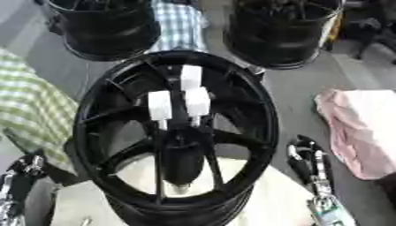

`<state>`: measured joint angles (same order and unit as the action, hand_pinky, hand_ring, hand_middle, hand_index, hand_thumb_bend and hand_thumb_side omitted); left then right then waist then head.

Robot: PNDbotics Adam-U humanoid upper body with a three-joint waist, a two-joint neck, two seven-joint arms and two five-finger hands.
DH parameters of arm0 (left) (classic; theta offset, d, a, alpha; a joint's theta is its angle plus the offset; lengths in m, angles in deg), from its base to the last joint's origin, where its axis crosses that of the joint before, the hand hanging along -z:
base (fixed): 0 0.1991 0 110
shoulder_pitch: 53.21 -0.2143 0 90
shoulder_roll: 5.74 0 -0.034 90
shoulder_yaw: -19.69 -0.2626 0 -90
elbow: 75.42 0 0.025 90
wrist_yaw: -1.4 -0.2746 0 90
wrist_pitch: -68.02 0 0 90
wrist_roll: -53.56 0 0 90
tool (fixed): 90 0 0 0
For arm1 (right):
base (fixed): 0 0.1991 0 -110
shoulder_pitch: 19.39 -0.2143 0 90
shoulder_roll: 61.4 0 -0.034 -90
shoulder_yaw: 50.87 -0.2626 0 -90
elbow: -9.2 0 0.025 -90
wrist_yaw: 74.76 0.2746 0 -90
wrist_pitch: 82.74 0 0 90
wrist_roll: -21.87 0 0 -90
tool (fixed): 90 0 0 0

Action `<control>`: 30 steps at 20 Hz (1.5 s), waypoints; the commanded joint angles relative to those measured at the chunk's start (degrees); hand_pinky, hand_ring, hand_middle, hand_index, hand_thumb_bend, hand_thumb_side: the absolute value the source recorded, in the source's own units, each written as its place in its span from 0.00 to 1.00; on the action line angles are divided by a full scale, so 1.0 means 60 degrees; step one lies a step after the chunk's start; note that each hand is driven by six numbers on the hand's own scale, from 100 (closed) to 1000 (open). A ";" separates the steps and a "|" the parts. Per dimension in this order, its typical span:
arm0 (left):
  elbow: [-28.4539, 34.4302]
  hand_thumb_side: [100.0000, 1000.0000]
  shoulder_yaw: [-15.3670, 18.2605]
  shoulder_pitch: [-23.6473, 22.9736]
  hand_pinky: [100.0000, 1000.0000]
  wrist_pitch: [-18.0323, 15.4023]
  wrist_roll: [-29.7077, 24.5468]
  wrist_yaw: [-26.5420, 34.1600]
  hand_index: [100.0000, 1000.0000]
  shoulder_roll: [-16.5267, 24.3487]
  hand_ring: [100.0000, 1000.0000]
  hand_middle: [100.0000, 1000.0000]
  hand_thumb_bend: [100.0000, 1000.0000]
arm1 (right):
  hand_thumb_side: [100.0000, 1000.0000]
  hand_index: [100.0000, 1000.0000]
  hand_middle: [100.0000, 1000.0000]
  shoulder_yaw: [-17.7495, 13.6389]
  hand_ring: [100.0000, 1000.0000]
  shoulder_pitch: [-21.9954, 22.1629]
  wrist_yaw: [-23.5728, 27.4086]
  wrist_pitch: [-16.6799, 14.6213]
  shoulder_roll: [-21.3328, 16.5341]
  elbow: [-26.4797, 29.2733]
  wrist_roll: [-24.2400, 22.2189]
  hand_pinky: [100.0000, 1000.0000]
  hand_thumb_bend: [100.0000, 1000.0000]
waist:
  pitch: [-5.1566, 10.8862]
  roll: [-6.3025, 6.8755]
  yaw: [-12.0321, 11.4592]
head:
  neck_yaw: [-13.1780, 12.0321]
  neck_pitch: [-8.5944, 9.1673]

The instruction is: Pull the pin out of the wheel hub.

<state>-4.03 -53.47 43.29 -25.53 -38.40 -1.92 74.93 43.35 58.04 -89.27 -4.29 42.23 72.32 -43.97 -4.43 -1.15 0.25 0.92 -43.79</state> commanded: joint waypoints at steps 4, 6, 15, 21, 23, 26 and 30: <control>0.0152 0.55 0.0072 -0.0024 0.70 0.0002 -0.0023 0.0045 0.76 0.0189 0.65 0.64 0.12 | 0.49 0.80 0.64 -0.0404 0.57 -0.0748 -0.0127 0.0187 -0.0877 0.0830 0.0239 0.73 0.00 | 0.0190 -0.0015 -0.0019 | -0.0020 -0.0054; 0.0162 0.56 0.0068 -0.0057 0.70 0.0018 -0.0033 0.0038 0.76 0.0197 0.65 0.64 0.12 | 0.48 0.81 0.64 -0.0599 0.58 -0.1332 -0.0407 0.0460 -0.1378 0.1070 0.0261 0.73 0.00 | 0.0245 -0.0047 -0.0030 | -0.0029 -0.0055; 0.0181 0.56 0.0026 -0.0140 0.70 0.0071 -0.0118 -0.0009 0.76 0.0249 0.65 0.64 0.12 | 0.44 0.84 0.67 0.0002 0.60 -0.4332 -0.1404 0.1481 -0.3655 0.2083 -0.1692 0.75 0.00 | 0.0391 -0.0164 -0.0152 | 0.0043 -0.0055; 0.0160 0.56 0.0007 -0.0185 0.70 0.0077 -0.0150 -0.0025 0.76 0.0302 0.65 0.64 0.12 | 0.42 0.86 0.68 0.1254 0.62 -0.5633 -0.0737 0.1495 -0.4524 0.2610 -0.4491 0.76 0.00 | 0.0460 -0.0237 -0.0185 | 0.0009 -0.0055; 0.0157 0.56 0.0001 -0.0191 0.70 0.0077 -0.0155 -0.0028 0.76 0.0311 0.65 0.64 0.12 | 0.42 0.89 0.72 0.1434 0.65 -0.5802 -0.0545 0.1516 -0.4614 0.2715 -0.4966 0.77 0.00 | 0.0477 -0.0255 -0.0198 | 0.0009 -0.0055; 0.0143 0.56 -0.0004 -0.0229 0.70 0.0083 -0.0166 -0.0052 0.76 0.0352 0.65 0.64 0.12 | 0.43 0.90 0.75 0.2283 0.68 -0.6625 0.0107 0.1484 -0.4782 0.2820 -0.6879 0.78 0.00 | 0.0535 -0.0301 -0.0194 | -0.0034 -0.0055; 0.0122 0.56 0.0002 -0.0257 0.70 0.0078 -0.0165 -0.0073 0.76 0.0385 0.65 0.64 0.12 | 0.45 0.92 0.80 0.2845 0.74 -0.7401 0.0853 0.1696 -0.4724 0.3107 -0.8969 0.80 0.00 | 0.0573 -0.0331 -0.0178 | -0.0043 -0.0055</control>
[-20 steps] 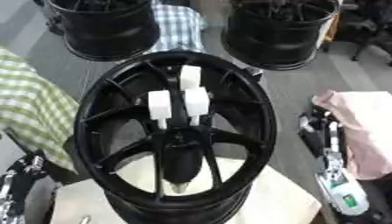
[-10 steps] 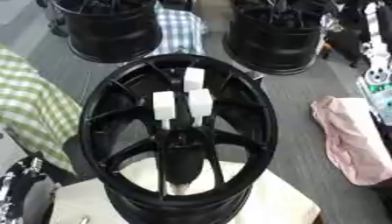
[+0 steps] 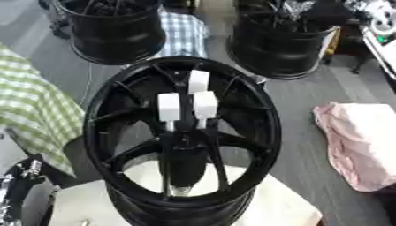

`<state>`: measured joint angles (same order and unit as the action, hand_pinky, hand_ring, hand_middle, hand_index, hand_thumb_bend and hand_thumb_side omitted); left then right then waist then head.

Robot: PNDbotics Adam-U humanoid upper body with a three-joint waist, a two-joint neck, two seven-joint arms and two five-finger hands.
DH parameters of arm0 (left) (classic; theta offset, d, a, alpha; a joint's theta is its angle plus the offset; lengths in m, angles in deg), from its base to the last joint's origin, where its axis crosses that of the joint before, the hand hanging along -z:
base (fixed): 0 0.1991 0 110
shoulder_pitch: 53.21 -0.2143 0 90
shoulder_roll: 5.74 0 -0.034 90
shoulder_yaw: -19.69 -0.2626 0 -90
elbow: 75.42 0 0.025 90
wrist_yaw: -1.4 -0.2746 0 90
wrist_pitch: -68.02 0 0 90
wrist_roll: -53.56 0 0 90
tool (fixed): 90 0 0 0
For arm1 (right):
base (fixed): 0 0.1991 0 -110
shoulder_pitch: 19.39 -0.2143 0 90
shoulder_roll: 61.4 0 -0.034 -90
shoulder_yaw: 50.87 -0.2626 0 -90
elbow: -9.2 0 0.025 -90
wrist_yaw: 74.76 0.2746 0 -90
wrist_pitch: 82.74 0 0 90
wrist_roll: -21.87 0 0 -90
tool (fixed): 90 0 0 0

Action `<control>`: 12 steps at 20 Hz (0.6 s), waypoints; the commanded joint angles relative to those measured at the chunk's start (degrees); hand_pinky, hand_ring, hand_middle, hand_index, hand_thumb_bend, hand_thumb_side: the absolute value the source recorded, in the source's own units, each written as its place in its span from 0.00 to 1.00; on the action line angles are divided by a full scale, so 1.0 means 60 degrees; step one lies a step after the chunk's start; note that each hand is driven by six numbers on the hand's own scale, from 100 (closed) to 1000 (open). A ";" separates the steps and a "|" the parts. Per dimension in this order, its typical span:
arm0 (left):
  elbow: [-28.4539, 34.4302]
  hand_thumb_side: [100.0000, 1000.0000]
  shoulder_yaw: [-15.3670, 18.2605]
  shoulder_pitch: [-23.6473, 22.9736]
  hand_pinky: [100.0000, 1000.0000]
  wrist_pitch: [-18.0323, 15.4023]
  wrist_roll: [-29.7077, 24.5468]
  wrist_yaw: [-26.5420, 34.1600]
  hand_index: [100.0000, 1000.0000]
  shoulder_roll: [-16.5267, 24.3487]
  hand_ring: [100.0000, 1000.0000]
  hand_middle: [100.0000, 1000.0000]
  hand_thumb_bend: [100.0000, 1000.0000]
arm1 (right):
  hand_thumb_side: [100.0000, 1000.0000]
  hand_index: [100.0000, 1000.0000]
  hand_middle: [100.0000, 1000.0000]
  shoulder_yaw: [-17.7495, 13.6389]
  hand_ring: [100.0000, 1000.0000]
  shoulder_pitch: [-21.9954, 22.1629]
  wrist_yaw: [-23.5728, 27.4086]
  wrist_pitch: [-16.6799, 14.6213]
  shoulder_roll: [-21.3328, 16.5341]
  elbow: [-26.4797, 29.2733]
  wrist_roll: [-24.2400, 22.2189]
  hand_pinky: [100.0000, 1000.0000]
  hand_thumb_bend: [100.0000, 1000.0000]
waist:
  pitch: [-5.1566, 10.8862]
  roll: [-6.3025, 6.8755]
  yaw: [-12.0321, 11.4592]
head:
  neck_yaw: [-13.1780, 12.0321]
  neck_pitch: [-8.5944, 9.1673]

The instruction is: Pull the pin out of the wheel hub.

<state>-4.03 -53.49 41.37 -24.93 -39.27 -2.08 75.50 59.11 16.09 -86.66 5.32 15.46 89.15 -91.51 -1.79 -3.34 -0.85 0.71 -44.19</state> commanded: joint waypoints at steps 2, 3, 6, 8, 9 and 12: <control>0.0114 0.56 -0.0001 0.0051 0.70 -0.0025 -0.0030 -0.0056 0.76 0.0302 0.65 0.64 0.12 | 0.46 0.93 0.83 0.0478 0.77 -0.0760 0.0657 0.0240 -0.0126 0.0388 -0.1951 0.81 0.01 | 0.0148 0.0021 0.0006 | 0.0011 0.0012; 0.0111 0.56 -0.0005 0.0047 0.70 -0.0026 -0.0036 -0.0059 0.76 0.0305 0.65 0.64 0.12 | 0.47 0.93 0.84 0.0588 0.78 -0.0909 0.0731 0.0308 -0.0038 0.0387 -0.2327 0.81 0.02 | 0.0156 0.0016 0.0004 | 0.0020 0.0012; 0.0109 0.56 -0.0023 0.0045 0.70 -0.0024 -0.0061 -0.0066 0.76 0.0308 0.65 0.64 0.12 | 0.48 0.93 0.84 0.0843 0.80 -0.1292 0.0760 0.0443 0.0327 0.0215 -0.3133 0.82 0.03 | 0.0171 0.0003 -0.0016 | 0.0023 0.0012; 0.0112 0.56 -0.0036 0.0050 0.70 -0.0019 -0.0078 -0.0071 0.76 0.0306 0.65 0.64 0.13 | 0.49 0.93 0.84 0.0988 0.80 -0.1486 0.0660 0.0470 0.0579 -0.0014 -0.3504 0.82 0.05 | 0.0180 -0.0005 -0.0037 | 0.0017 0.0012; 0.0114 0.56 -0.0043 0.0052 0.70 -0.0015 -0.0090 -0.0076 0.76 0.0305 0.65 0.64 0.13 | 0.49 0.93 0.84 0.1064 0.80 -0.1583 0.0572 0.0469 0.0723 -0.0165 -0.3696 0.82 0.05 | 0.0184 -0.0010 -0.0047 | 0.0019 0.0012; 0.0138 0.56 -0.0059 0.0065 0.70 -0.0001 -0.0133 -0.0089 0.76 0.0296 0.65 0.64 0.13 | 0.51 0.93 0.84 0.1180 0.82 -0.1800 0.0277 0.0379 0.1137 -0.0640 -0.4100 0.83 0.08 | 0.0185 -0.0024 -0.0079 | 0.0031 0.0012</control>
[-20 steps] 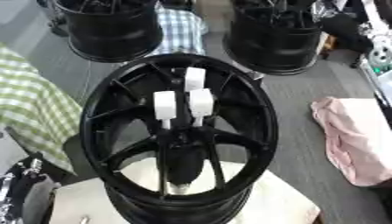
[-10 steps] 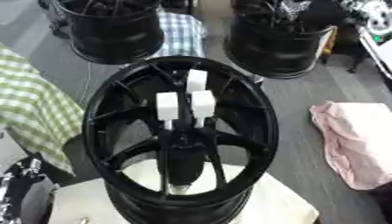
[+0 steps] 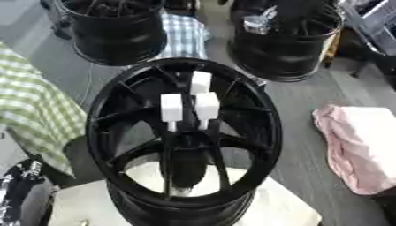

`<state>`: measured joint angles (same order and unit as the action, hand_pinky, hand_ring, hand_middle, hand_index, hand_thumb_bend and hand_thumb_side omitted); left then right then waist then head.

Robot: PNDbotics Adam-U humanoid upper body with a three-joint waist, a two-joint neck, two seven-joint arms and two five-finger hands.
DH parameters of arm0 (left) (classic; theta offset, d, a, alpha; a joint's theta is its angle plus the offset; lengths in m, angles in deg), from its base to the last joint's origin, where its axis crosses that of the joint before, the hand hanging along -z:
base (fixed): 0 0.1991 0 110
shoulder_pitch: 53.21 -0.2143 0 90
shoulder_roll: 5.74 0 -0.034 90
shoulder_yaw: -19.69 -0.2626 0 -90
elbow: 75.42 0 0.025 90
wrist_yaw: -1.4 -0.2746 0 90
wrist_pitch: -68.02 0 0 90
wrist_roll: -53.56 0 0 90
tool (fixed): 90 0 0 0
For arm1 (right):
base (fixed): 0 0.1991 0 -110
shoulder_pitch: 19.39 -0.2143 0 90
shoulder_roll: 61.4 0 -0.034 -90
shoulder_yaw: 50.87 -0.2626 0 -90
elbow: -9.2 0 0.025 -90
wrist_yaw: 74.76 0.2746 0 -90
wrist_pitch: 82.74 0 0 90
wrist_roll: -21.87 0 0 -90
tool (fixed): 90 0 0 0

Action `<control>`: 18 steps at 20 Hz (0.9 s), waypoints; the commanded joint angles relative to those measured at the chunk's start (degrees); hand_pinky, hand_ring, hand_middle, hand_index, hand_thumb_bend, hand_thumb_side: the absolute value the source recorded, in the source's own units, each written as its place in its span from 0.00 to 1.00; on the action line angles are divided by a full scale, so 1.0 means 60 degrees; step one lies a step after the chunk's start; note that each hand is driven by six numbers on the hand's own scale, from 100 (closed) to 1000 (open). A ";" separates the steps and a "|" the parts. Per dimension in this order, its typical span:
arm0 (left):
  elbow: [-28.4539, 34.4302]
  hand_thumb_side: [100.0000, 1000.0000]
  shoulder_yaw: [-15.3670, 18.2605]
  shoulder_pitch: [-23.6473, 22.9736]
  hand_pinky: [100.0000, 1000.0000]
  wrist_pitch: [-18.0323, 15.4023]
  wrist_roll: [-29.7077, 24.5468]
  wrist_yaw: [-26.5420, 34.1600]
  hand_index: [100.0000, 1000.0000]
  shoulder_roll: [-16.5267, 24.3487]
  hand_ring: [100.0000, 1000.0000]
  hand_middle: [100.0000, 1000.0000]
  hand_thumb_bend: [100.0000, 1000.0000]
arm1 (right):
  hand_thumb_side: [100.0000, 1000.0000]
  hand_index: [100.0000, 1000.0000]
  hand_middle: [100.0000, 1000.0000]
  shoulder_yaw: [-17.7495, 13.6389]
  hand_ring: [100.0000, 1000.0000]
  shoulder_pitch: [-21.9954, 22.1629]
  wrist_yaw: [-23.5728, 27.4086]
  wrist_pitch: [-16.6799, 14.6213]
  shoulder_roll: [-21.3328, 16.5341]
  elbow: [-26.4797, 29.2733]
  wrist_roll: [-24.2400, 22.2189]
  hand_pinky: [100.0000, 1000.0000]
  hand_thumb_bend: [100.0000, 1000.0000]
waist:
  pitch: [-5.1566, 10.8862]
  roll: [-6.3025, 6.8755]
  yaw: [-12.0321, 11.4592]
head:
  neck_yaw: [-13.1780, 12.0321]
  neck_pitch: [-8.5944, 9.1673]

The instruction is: Pull the pin out of the wheel hub.

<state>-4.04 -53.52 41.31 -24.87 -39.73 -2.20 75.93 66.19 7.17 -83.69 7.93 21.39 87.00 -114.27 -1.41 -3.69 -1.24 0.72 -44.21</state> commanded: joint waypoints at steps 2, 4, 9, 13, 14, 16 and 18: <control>0.0158 0.56 -0.0067 0.0090 0.70 -0.0002 -0.0086 -0.0073 0.76 0.0216 0.65 0.64 0.13 | 0.51 0.93 0.85 0.0039 0.84 -0.0413 -0.0435 -0.0148 0.0389 -0.0604 -0.0439 0.83 0.09 | 0.0119 0.0028 -0.0037 | 0.0031 0.0015; 0.0172 0.56 -0.0076 0.0098 0.71 0.0008 -0.0111 -0.0078 0.76 0.0213 0.65 0.64 0.13 | 0.51 0.94 0.87 0.0066 0.86 -0.0494 -0.0724 -0.0260 0.0586 -0.0919 -0.0542 0.84 0.10 | 0.0120 0.0020 -0.0052 | 0.0049 0.0015; 0.0198 0.56 -0.0086 0.0113 0.70 0.0026 -0.0157 -0.0096 0.76 0.0203 0.65 0.64 0.13 | 0.51 0.95 0.88 0.0054 0.88 -0.0611 -0.1482 -0.0577 0.1043 -0.1714 -0.0774 0.85 0.12 | 0.0124 0.0014 -0.0079 | 0.0065 0.0015; 0.0208 0.56 -0.0090 0.0119 0.71 0.0034 -0.0185 -0.0109 0.76 0.0198 0.65 0.64 0.13 | 0.51 0.94 0.87 -0.0018 0.87 -0.0620 -0.1880 -0.0809 0.1309 -0.2274 -0.0883 0.85 0.14 | 0.0119 0.0017 -0.0090 | 0.0080 0.0015; 0.0211 0.56 -0.0091 0.0121 0.70 0.0033 -0.0191 -0.0110 0.76 0.0198 0.65 0.64 0.13 | 0.51 0.94 0.87 -0.0034 0.87 -0.0619 -0.1993 -0.0856 0.1362 -0.2401 -0.0910 0.85 0.14 | 0.0116 0.0017 -0.0093 | 0.0082 0.0015; 0.0215 0.56 -0.0091 0.0127 0.71 0.0033 -0.0200 -0.0112 0.76 0.0196 0.65 0.64 0.13 | 0.51 0.94 0.87 -0.0079 0.87 -0.0612 -0.2231 -0.0945 0.1467 -0.2642 -0.0947 0.85 0.15 | 0.0108 0.0019 -0.0096 | 0.0087 0.0015; 0.0217 0.56 -0.0091 0.0130 0.71 0.0033 -0.0207 -0.0114 0.76 0.0196 0.65 0.64 0.13 | 0.50 0.94 0.87 -0.0137 0.87 -0.0606 -0.2490 -0.1049 0.1574 -0.2877 -0.0943 0.85 0.16 | 0.0100 0.0023 -0.0098 | 0.0093 0.0015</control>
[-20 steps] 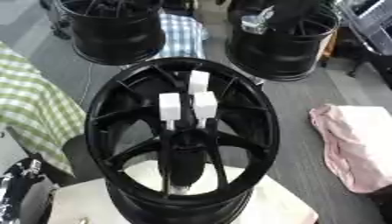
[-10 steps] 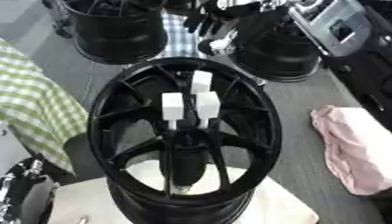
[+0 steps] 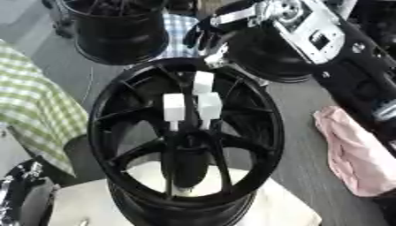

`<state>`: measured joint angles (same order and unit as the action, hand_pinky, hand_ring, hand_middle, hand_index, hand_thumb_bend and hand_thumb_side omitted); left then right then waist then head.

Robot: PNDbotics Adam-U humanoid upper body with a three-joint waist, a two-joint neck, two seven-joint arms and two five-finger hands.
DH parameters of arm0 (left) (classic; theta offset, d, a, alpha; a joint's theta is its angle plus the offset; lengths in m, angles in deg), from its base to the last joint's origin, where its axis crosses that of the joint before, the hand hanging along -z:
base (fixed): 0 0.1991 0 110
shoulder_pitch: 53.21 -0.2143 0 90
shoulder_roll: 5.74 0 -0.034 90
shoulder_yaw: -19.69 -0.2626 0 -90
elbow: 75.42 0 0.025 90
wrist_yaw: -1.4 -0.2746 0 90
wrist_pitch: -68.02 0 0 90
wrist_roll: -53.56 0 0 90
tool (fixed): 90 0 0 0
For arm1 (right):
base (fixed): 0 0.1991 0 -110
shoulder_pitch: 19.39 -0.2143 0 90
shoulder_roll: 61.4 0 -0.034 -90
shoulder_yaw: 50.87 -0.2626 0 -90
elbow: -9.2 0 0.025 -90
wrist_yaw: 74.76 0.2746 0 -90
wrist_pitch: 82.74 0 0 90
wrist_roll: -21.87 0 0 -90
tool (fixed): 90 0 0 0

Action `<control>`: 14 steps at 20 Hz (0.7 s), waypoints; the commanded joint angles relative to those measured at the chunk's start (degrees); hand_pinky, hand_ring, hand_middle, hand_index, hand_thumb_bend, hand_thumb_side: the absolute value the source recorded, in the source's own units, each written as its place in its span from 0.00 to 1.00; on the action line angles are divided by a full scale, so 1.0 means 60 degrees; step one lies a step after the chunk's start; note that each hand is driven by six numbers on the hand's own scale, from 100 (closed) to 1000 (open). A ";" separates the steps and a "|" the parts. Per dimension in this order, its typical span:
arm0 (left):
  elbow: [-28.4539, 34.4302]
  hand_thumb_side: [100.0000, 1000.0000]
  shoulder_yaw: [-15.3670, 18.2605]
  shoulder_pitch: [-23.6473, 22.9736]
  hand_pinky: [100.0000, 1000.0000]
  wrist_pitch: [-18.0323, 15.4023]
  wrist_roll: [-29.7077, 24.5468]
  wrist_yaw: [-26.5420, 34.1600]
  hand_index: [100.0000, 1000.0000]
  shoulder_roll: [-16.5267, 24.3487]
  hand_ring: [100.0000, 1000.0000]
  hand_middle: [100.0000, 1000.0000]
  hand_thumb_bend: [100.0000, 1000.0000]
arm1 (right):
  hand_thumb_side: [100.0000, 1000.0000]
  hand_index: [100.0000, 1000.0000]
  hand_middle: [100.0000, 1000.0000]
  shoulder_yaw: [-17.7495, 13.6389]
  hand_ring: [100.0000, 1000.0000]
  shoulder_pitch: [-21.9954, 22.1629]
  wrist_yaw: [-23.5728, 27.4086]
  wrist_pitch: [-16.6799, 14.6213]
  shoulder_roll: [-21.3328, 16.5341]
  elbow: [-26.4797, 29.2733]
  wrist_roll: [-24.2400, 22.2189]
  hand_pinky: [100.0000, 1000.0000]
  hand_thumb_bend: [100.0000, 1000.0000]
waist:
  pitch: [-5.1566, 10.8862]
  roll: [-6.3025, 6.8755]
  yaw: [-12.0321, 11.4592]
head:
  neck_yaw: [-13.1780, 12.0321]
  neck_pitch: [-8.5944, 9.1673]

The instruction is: Pull the pin out of the wheel hub.

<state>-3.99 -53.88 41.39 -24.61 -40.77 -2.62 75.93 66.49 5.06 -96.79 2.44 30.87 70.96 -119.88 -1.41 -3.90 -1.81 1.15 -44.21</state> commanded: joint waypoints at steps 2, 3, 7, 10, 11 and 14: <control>0.0209 0.56 -0.0031 0.0124 0.71 -0.0010 -0.0039 -0.0046 0.76 0.0193 0.65 0.64 0.13 | 0.50 0.95 0.87 -0.0259 0.88 -0.0241 -0.0626 -0.0265 0.0103 -0.0403 0.0033 0.85 0.16 | 0.0091 0.0063 -0.0006 | 0.0027 0.0015; 0.0209 0.56 -0.0033 0.0127 0.71 -0.0011 -0.0042 -0.0047 0.76 0.0193 0.65 0.64 0.13 | 0.50 0.95 0.88 -0.0294 0.88 -0.0231 -0.0777 -0.0331 0.0157 -0.0516 0.0051 0.85 0.16 | 0.0088 0.0066 -0.0008 | 0.0024 0.0015; 0.0208 0.56 -0.0034 0.0136 0.70 -0.0013 -0.0049 -0.0051 0.76 0.0186 0.65 0.64 0.13 | 0.49 0.95 0.87 -0.0417 0.87 -0.0202 -0.1278 -0.0585 0.0332 -0.0928 0.0070 0.84 0.16 | 0.0083 0.0074 -0.0016 | 0.0038 0.0015; 0.0214 0.56 -0.0036 0.0139 0.70 -0.0013 -0.0054 -0.0055 0.76 0.0181 0.65 0.64 0.13 | 0.49 0.95 0.86 -0.0504 0.87 -0.0161 -0.1588 -0.0734 0.0440 -0.1165 0.0093 0.84 0.17 | 0.0081 0.0078 -0.0020 | 0.0028 0.0015; 0.0215 0.56 -0.0037 0.0141 0.70 -0.0012 -0.0056 -0.0056 0.76 0.0179 0.65 0.64 0.13 | 0.49 0.94 0.86 -0.0538 0.87 -0.0146 -0.1681 -0.0772 0.0473 -0.1257 0.0104 0.84 0.17 | 0.0080 0.0080 -0.0022 | 0.0033 0.0015; 0.0217 0.56 -0.0039 0.0147 0.70 -0.0011 -0.0058 -0.0056 0.76 0.0173 0.65 0.64 0.13 | 0.48 0.94 0.85 -0.0663 0.87 -0.0122 -0.1910 -0.0869 0.0575 -0.1550 0.0175 0.84 0.17 | 0.0077 0.0087 -0.0027 | 0.0035 0.0015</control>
<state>-3.97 -53.89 41.44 -24.55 -40.92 -2.67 75.93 63.44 5.45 -107.43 -2.37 34.78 61.94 -118.99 -1.43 -3.83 -1.96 1.20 -44.21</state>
